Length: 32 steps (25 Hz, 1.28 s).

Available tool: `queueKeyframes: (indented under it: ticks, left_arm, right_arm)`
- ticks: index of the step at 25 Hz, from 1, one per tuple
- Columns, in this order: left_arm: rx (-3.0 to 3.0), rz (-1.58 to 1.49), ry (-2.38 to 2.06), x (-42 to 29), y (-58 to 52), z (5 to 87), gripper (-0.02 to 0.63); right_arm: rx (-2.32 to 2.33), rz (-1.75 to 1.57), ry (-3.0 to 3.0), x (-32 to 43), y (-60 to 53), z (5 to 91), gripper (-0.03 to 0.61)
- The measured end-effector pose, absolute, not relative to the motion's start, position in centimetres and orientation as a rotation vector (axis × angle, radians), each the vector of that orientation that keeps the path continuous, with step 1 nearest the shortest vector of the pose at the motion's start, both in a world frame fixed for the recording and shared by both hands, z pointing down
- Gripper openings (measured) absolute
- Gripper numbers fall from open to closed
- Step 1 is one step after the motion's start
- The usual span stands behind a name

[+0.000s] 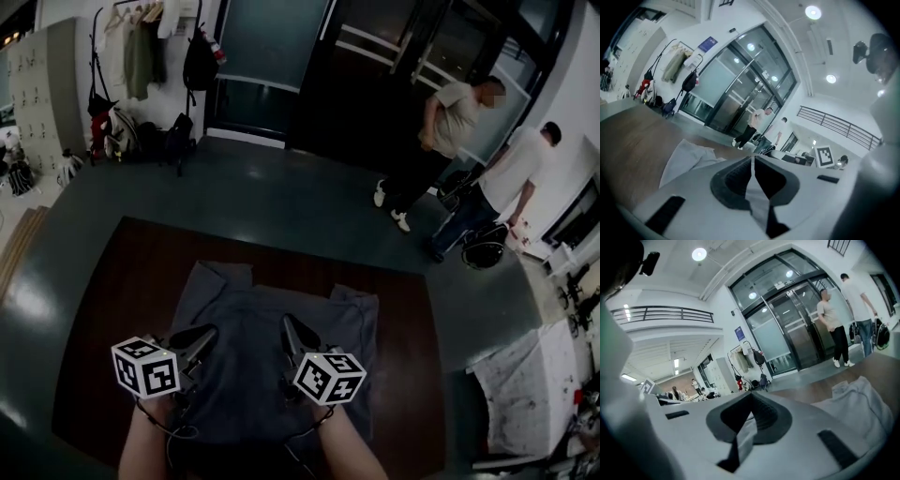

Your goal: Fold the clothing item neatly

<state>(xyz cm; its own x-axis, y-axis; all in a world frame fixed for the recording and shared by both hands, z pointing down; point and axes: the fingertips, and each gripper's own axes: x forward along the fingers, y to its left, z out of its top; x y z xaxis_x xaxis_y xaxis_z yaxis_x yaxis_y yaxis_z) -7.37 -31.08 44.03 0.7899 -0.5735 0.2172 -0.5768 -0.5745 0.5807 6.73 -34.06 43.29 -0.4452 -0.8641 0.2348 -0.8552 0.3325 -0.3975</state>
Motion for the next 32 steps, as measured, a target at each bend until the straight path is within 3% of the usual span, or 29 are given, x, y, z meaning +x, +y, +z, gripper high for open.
queueKeyframes:
  ticks: [6, 15, 25, 32]
  left_arm:
    - [2.449, -0.055, -0.798, -3.7, -22.5, 39.4, 0.009]
    - [2.602, -0.087, -1.067, 0.3, -9.1, 36.3, 0.009]
    - [2.610, -0.068, -1.138, 4.3, 6.4, 36.7, 0.009]
    - [2.570, -0.035, -1.161, 5.0, 11.4, 39.9, 0.009]
  right_arm:
    - [-1.642, -0.686, 2.474, 9.0, -24.5, 39.6, -0.011]
    - [-1.755, -0.523, 2.413, 15.1, -8.7, 37.4, -0.011]
    - [-1.739, -0.502, 2.400, 18.9, 7.6, 38.7, -0.011]
    - [-1.781, -0.503, 2.478, 18.1, 11.8, 41.9, -0.012]
